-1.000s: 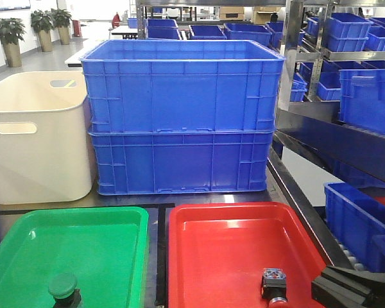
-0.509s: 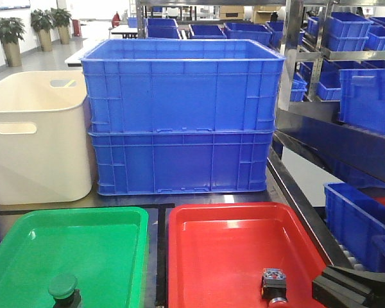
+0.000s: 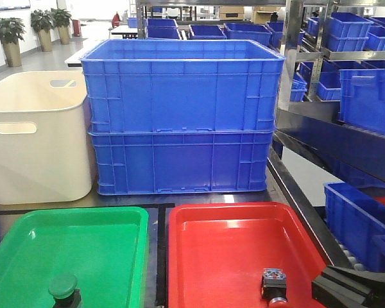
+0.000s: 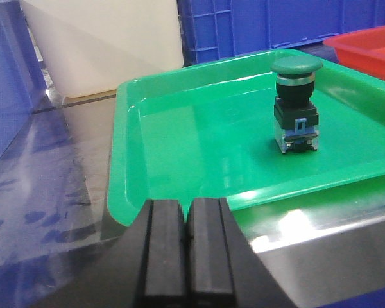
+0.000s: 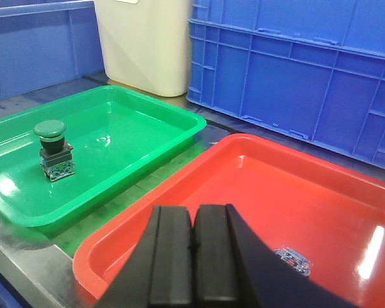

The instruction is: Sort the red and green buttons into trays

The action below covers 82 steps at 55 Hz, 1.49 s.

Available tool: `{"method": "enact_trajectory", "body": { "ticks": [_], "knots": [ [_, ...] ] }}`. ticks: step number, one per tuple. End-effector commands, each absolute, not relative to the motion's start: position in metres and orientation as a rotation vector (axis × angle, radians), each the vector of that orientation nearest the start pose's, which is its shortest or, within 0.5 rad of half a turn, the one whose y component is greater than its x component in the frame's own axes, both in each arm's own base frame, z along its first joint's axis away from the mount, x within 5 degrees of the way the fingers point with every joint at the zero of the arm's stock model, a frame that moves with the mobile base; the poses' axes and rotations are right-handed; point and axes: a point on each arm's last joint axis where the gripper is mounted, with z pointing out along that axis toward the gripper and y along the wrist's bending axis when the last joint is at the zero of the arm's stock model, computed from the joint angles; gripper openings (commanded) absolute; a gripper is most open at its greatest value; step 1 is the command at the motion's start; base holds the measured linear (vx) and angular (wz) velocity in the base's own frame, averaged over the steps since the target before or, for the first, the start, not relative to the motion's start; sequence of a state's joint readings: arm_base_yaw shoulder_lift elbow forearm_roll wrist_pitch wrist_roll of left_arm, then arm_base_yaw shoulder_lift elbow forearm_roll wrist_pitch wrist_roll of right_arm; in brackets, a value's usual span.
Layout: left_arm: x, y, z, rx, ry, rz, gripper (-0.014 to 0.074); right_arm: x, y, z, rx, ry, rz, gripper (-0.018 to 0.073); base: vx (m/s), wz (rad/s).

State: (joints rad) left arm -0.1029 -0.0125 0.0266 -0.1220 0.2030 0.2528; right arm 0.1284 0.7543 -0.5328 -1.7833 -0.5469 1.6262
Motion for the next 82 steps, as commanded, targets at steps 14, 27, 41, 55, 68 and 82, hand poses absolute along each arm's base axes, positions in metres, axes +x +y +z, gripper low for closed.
{"method": "enact_trajectory", "body": {
  "ticks": [14, 27, 41, 55, 68, 82],
  "knots": [
    [0.055, -0.007, 0.204, 0.194, 1.578, 0.010, -0.0004, 0.142, 0.063, 0.322, -0.637, 1.666, 0.409, -0.0009, 0.00, 0.00],
    [0.055, -0.007, 0.204, 0.194, 1.578, 0.010, -0.0004, 0.155, 0.063, 0.324, -0.565, 1.625, 0.435, -0.0009, 0.00, 0.00],
    [0.055, -0.007, 0.204, 0.194, 1.578, 0.010, -0.0004, 0.164, 0.037, 0.343, -0.283, 1.483, 0.178, -0.0009, 0.00, 0.00],
    [0.055, -0.007, 0.204, 0.194, 1.578, 0.010, -0.0004, 0.135, 0.018, 0.330, -0.290, 1.718, -0.054, -0.0009, 0.00, 0.00],
    [0.055, -0.007, 0.204, 0.194, 1.578, 0.010, -0.0004, 0.090, 0.010, 0.275, -0.158, 1.573, 0.022, -0.0009, 0.00, 0.00],
    [0.055, -0.007, 0.204, 0.194, 1.578, 0.010, -0.0004, 0.061, 0.002, 0.209, 0.030, 1.546, 0.081, -0.0009, 0.00, 0.00]
  ]
}}
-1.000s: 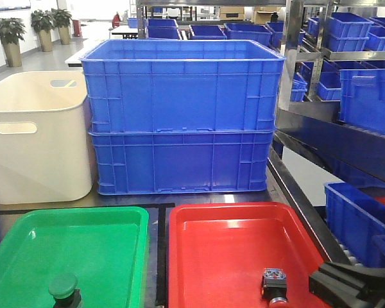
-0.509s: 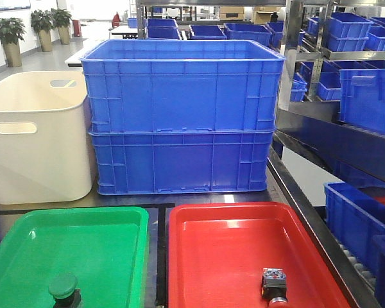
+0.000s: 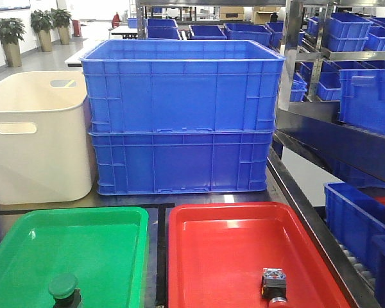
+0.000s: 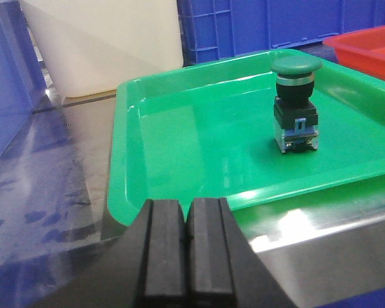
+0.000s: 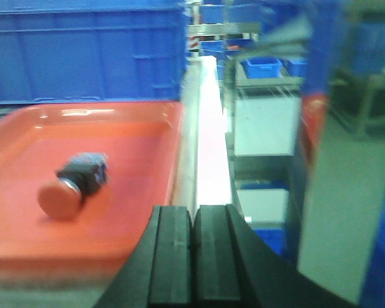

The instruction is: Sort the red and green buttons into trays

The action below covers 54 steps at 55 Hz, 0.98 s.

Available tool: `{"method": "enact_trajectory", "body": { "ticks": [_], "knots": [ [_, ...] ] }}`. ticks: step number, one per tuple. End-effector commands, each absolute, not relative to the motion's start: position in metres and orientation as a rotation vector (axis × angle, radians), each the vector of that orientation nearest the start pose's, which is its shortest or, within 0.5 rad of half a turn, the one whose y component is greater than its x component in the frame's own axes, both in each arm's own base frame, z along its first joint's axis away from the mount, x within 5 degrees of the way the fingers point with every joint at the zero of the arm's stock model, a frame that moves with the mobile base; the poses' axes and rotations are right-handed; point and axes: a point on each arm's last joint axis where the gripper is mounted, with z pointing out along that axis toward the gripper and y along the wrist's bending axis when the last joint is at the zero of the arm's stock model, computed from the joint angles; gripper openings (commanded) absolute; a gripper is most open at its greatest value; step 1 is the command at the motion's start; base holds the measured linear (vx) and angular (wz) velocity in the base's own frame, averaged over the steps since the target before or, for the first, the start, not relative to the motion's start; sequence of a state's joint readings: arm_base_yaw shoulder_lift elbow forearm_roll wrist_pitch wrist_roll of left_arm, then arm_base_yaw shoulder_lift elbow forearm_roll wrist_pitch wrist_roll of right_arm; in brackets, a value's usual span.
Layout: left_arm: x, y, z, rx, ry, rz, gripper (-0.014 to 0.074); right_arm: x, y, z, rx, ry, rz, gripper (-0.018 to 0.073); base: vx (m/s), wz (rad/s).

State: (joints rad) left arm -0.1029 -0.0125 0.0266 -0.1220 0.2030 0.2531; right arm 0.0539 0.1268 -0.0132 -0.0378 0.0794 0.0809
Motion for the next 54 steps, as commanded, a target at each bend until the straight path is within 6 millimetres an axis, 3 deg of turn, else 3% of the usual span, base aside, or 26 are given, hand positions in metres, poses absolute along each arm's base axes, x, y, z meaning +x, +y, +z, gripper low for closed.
{"method": "enact_trajectory", "body": {
  "ticks": [1, 8, 54],
  "knots": [
    [0.055, -0.007, 0.204, 0.194, 1.578, 0.010, -0.0004, 0.059, 0.002, 0.206, 0.031, 1.540, 0.080, -0.0009, 0.00, 0.00],
    [0.054, -0.007, 0.204, 0.194, 1.577, 0.010, -0.0004, 0.057, 0.001, 0.196, 0.036, 1.545, 0.073, -0.0009, 0.00, 0.00],
    [0.055, -0.007, 0.204, 0.193, 1.578, 0.009, -0.0004, 0.057, 0.001, 0.196, 0.043, 1.541, 0.074, -0.0009, 0.00, 0.00]
  ]
}}
